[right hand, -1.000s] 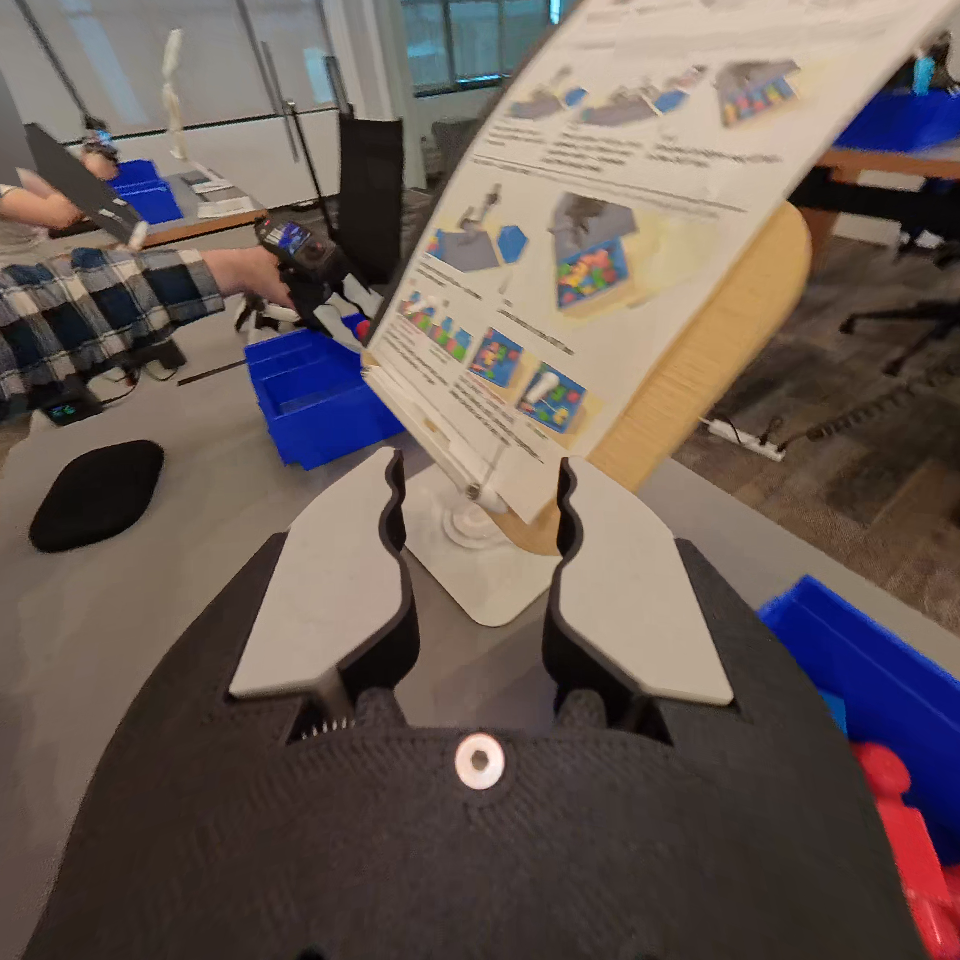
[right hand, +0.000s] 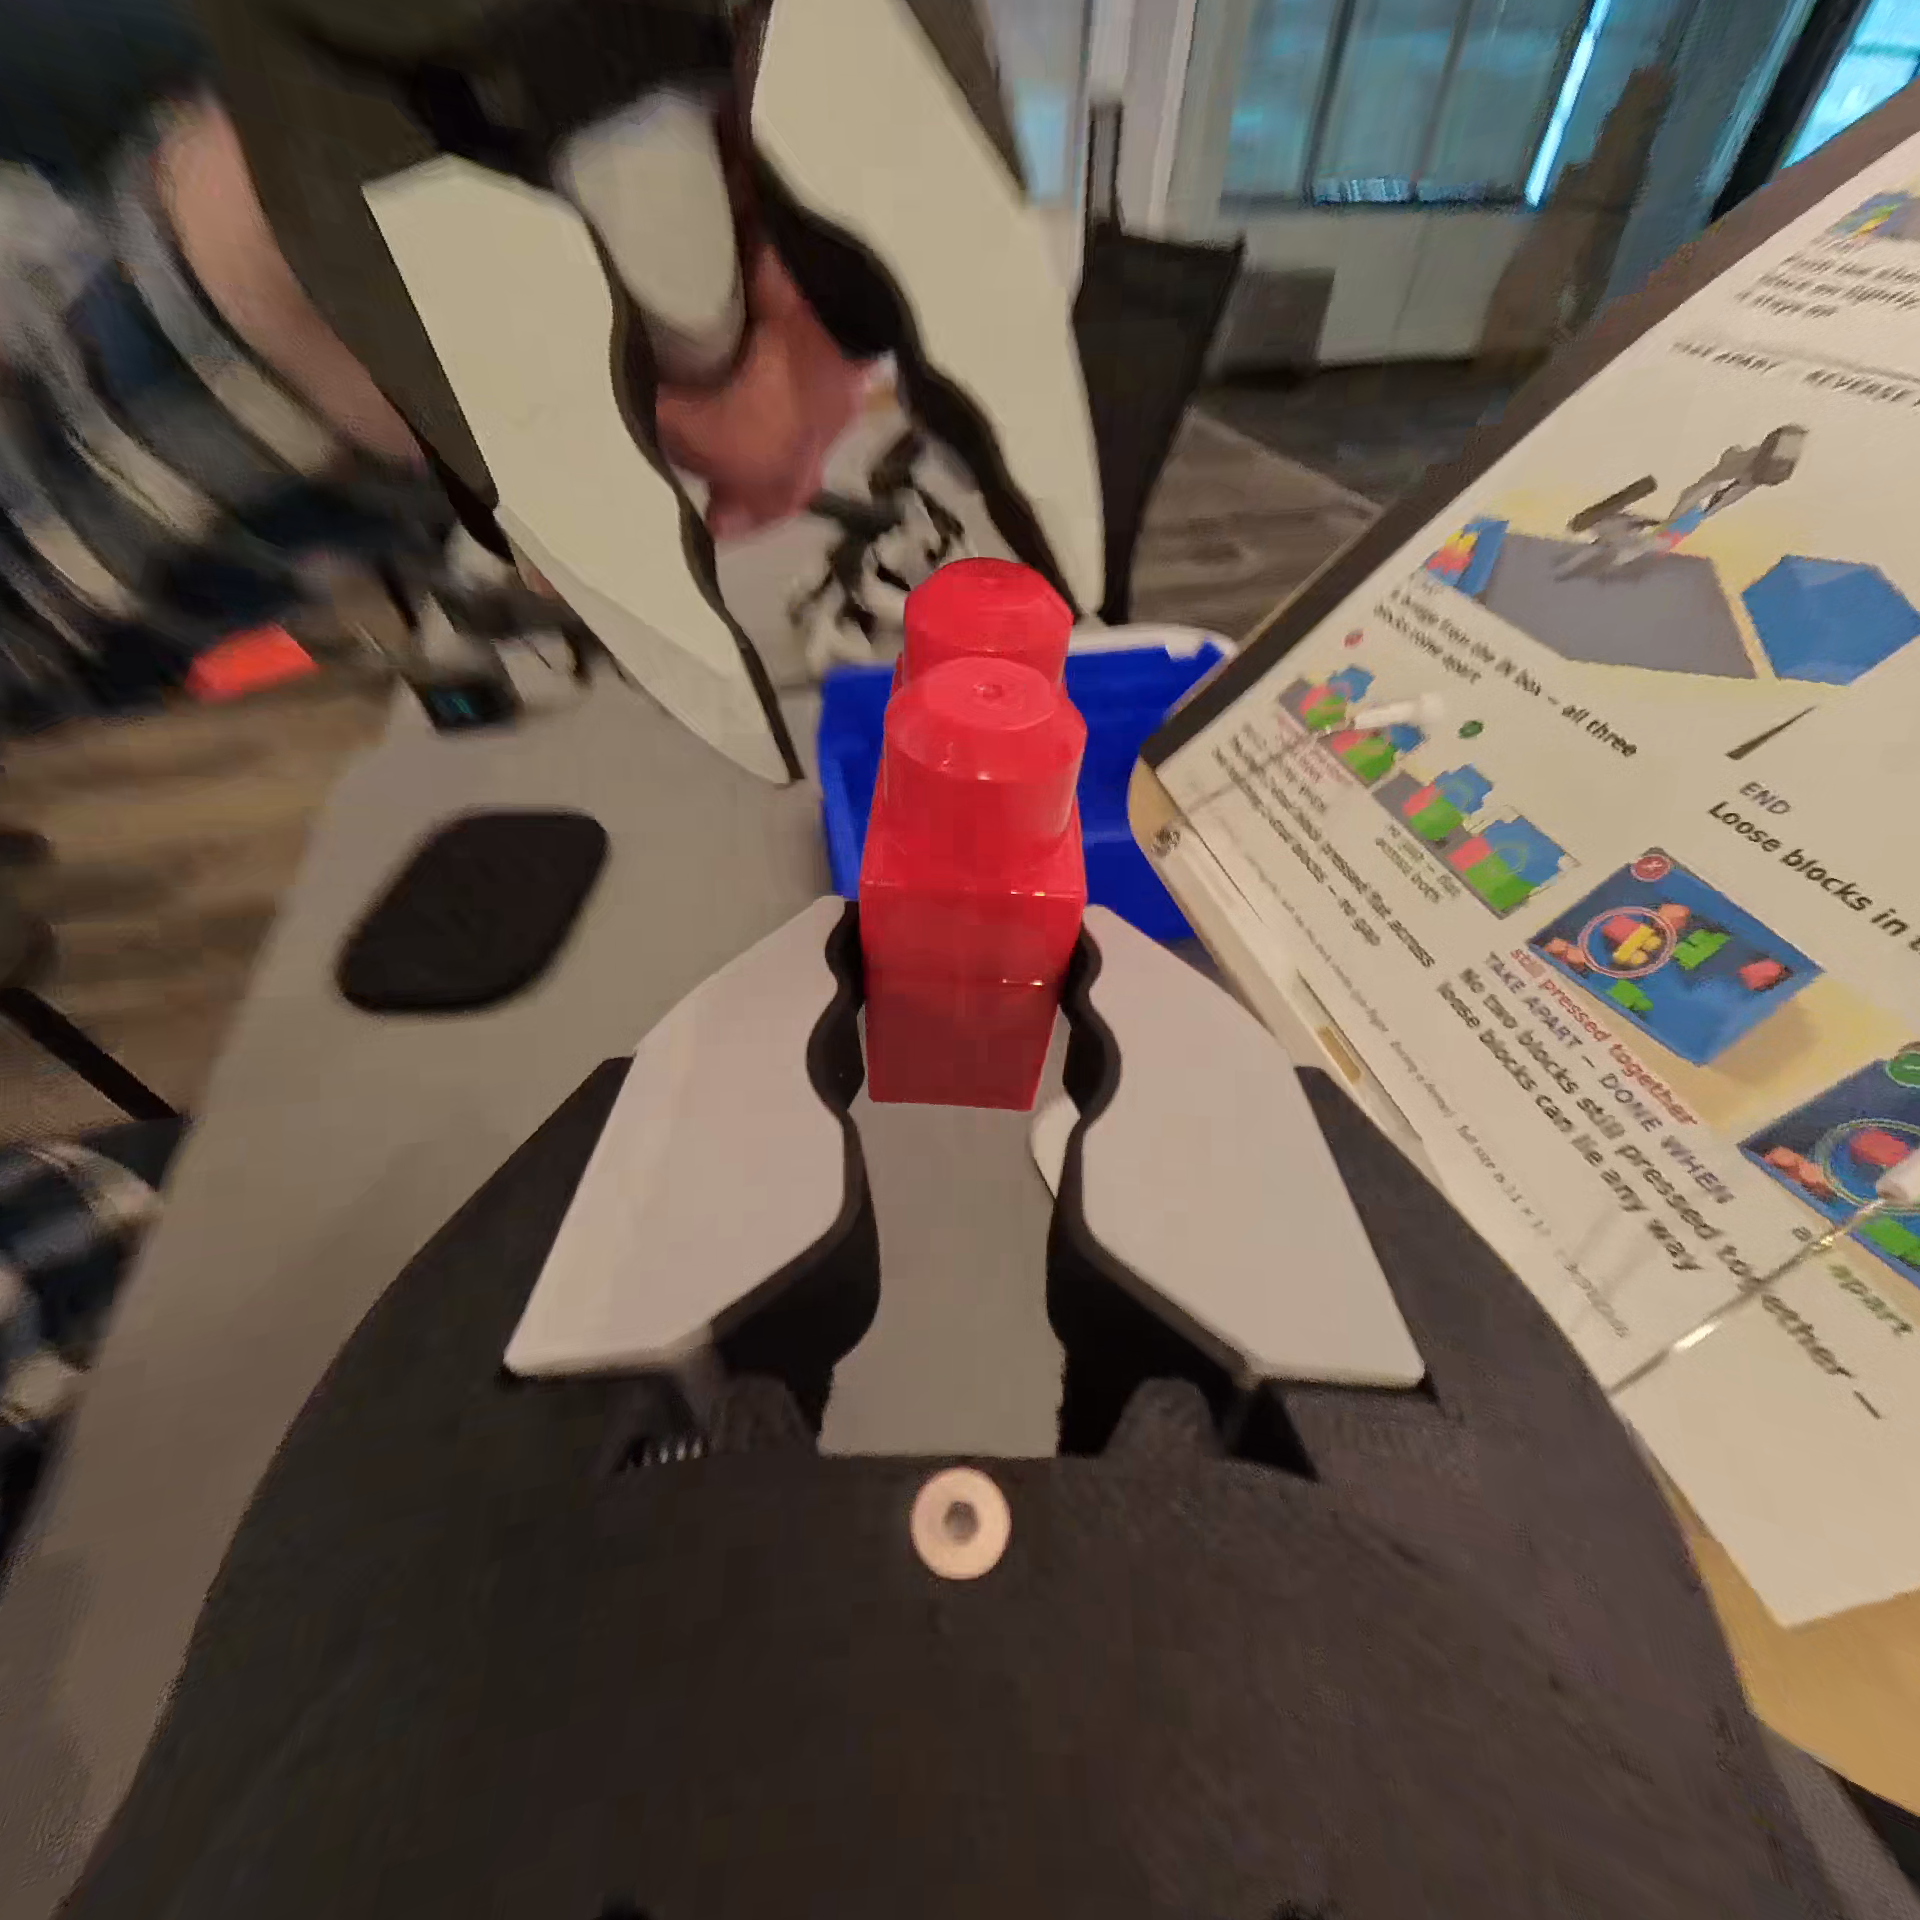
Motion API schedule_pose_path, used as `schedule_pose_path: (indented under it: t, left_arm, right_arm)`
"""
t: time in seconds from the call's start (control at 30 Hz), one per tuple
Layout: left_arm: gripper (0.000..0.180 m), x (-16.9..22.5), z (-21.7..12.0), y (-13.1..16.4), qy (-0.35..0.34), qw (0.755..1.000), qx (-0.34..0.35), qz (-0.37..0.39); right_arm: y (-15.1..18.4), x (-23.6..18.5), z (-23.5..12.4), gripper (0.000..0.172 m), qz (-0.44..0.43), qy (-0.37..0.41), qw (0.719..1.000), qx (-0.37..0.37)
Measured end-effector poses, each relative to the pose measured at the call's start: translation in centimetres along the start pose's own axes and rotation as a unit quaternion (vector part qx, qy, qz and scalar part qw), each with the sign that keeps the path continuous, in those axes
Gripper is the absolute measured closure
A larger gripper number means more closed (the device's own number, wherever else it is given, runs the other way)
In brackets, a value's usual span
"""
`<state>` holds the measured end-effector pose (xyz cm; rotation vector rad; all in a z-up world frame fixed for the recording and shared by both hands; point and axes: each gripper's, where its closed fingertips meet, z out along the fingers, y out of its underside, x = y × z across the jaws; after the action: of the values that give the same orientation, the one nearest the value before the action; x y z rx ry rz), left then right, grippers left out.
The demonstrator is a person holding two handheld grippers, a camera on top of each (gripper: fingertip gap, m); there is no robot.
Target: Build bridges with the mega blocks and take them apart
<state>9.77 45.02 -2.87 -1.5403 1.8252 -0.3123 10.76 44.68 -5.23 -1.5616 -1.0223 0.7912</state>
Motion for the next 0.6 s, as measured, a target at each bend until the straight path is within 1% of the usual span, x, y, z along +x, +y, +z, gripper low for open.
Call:
schedule_pose_path:
  t: [0.07, 0.13, 0.2, 0.23, 0.3, 0.37, 0.4, 0.43, 0.47, 0.5, 0.53, 0.6]
  left_arm:
    - [0.125, -0.4, -1.0, -0.3, 0.003, 0.997, 0.059, -0.044]
    - [0.116, -0.8, -1.4, -0.2, -0.006, 0.987, 0.127, -0.094]
    - [0.118, -0.4, -1.5, -0.8, 0.021, 0.962, 0.222, -0.156]
    - [0.119, 0.1, -1.3, -1.0, 0.044, 0.95, 0.254, -0.178]
    - [0.119, 0.7, -0.2, -1.1, 0.064, 0.935, 0.283, -0.201]
    - [0.126, 1.9, 0.4, -2.1, 0.094, 0.919, 0.323, -0.205]
    - [0.127, 1.9, 0.5, -2.4, 0.092, 0.913, 0.338, -0.211]
    - [0.132, 1.6, 0.3, -2.8, 0.084, 0.902, 0.363, -0.218]
    - [0.142, 1.3, -0.1, -3.0, 0.086, 0.887, 0.392, -0.226]
    - [0.144, 1.2, -0.4, -3.1, 0.107, 0.874, 0.412, -0.237]
    - [0.145, 1.2, -0.5, -3.0, 0.121, 0.865, 0.421, -0.244]
    - [0.145, 1.2, -0.2, -2.5, 0.122, 0.868, 0.417, -0.24]
  right_arm:
    - [-1.4, 0.1, -1.2, 0.135, 0.039, -0.04, 0.996, 0.064]
    - [-2.5, 0.2, -2.2, 0.135, 0.069, -0.076, 0.988, 0.118]
    - [-3.4, -0.2, -2.8, 0.135, 0.078, -0.111, 0.977, 0.163]
    - [-3.6, -0.3, -3.0, 0.135, 0.083, -0.121, 0.972, 0.182]
    - [-4.0, -0.5, -3.2, 0.135, 0.096, -0.141, 0.961, 0.216]
    - [-3.9, -0.6, -2.8, 0.135, 0.109, -0.153, 0.956, 0.225]
    - [-3.8, -0.7, -2.7, 0.135, 0.111, -0.158, 0.953, 0.234]
    - [-3.9, -0.8, -2.7, 0.135, 0.114, -0.165, 0.948, 0.247]
    - [-3.9, -1.0, -2.6, 0.135, 0.12, -0.174, 0.945, 0.25]
    - [-3.7, -1.1, -2.4, 0.135, 0.122, -0.175, 0.945, 0.248]
    - [-3.6, -1.0, -2.1, 0.135, 0.122, -0.172, 0.946, 0.247]
    - [-3.1, -0.9, -1.7, 0.135, 0.128, -0.175, 0.948, 0.232]
